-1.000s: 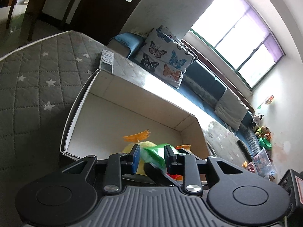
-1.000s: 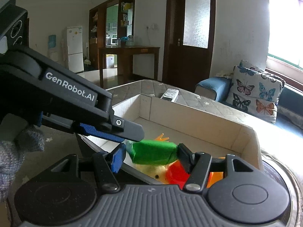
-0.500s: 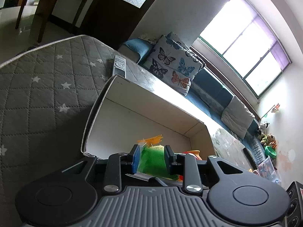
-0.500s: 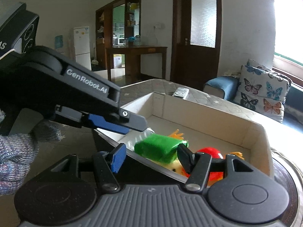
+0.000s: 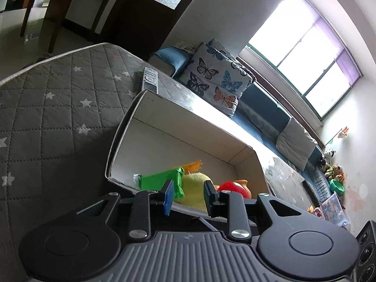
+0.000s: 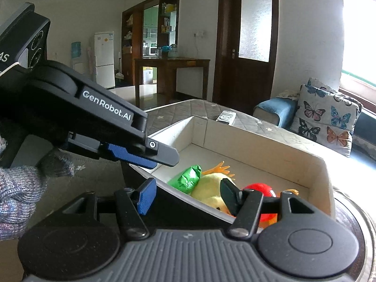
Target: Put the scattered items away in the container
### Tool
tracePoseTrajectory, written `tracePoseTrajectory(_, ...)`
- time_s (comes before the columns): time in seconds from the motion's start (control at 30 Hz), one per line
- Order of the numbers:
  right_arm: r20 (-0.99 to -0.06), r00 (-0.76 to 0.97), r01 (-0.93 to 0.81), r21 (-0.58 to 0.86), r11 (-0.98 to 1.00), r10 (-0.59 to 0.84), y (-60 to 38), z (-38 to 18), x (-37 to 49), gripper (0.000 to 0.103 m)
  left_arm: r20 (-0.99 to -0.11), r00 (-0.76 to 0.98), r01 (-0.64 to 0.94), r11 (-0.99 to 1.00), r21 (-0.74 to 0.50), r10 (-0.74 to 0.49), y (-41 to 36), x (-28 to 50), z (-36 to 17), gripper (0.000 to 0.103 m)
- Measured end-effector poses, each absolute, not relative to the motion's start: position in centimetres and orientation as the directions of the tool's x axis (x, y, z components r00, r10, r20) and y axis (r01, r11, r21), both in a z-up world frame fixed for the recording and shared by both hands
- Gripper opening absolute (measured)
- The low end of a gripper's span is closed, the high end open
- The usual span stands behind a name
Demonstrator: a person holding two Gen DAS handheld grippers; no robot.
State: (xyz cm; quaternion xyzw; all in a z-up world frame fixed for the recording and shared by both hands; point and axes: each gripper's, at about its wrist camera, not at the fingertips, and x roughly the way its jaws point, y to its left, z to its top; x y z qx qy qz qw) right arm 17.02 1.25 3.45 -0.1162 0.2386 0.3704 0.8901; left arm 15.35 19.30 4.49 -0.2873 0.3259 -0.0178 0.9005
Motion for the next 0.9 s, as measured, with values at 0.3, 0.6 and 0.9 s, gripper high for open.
tracePoseTrajectory(0.3,-0.525,0.613,-0.702,-0.019,0.712,0.590,-0.7,3.3,15.8,0.078,-0.610,0.771,-0.157,0.873,-0.462,-0.183,17.2,13.3,4.8,0.030)
tracePoseTrajectory(0.6,-0.553,0.612,-0.680,-0.003,0.733,0.565,-2.7,2.5,14.2,0.089,-0.636,0.764,-0.161,0.924,-0.348,-0.107,14.8,11.5,4.2,0.030)
tracePoseTrajectory(0.9,-0.580,0.618,-0.640,0.021,0.768,0.530,-4.0,1.1,12.9,0.098,-0.645,0.763,-0.173,0.947,-0.270,-0.044,13.6,10.0,3.0,0.030)
